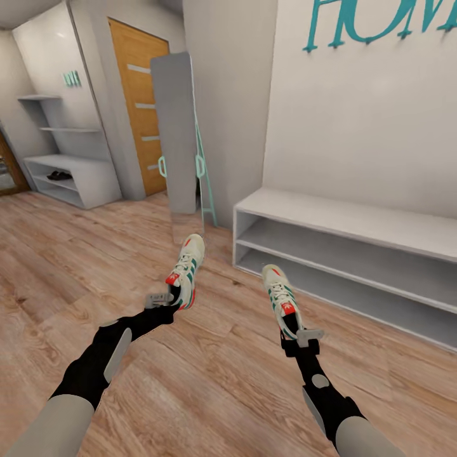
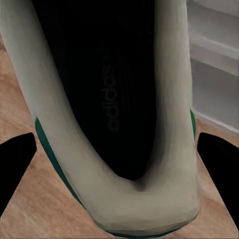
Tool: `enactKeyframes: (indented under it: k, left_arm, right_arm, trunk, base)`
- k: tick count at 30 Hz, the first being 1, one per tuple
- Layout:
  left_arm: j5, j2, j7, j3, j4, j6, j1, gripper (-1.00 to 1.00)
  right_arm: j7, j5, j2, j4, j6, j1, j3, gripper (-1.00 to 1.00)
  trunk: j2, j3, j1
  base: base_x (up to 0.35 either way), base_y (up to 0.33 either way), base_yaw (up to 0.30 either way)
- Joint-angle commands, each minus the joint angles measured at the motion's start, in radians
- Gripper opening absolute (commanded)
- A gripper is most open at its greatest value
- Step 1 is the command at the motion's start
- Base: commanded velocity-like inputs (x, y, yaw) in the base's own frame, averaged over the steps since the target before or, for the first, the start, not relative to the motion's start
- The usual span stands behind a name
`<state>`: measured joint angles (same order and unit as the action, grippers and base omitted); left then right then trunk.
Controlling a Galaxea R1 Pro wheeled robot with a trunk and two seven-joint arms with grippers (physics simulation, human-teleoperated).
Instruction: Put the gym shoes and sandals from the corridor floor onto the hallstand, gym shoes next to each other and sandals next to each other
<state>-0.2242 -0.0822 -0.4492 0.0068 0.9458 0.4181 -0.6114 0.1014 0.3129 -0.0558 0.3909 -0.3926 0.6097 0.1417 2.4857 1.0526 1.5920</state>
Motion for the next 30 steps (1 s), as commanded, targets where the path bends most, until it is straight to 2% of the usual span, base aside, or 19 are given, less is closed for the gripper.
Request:
enactKeyframes:
  k: [1,30]
  left_arm:
    - [-0.010,0.000,-0.002,0.001,0.001,0.008,0.000,-1.00]
    - [-0.010,0.001,-0.002,0.001,-0.001,0.007,0.001,-1.00]
  right_arm:
    - [0.003,0.011,-0.001,-0.001,-0.003,0.001,0.006,-1.00]
    - [0.003,0.011,-0.001,-0.001,-0.003,0.001,0.006,-1.00]
  trunk:
    - [0.000,0.001,0.000]
    - [0.000,0.001,0.000]
  base:
    - [0.339,0.139,0.299]
    - [0.318,0.153,0.300]
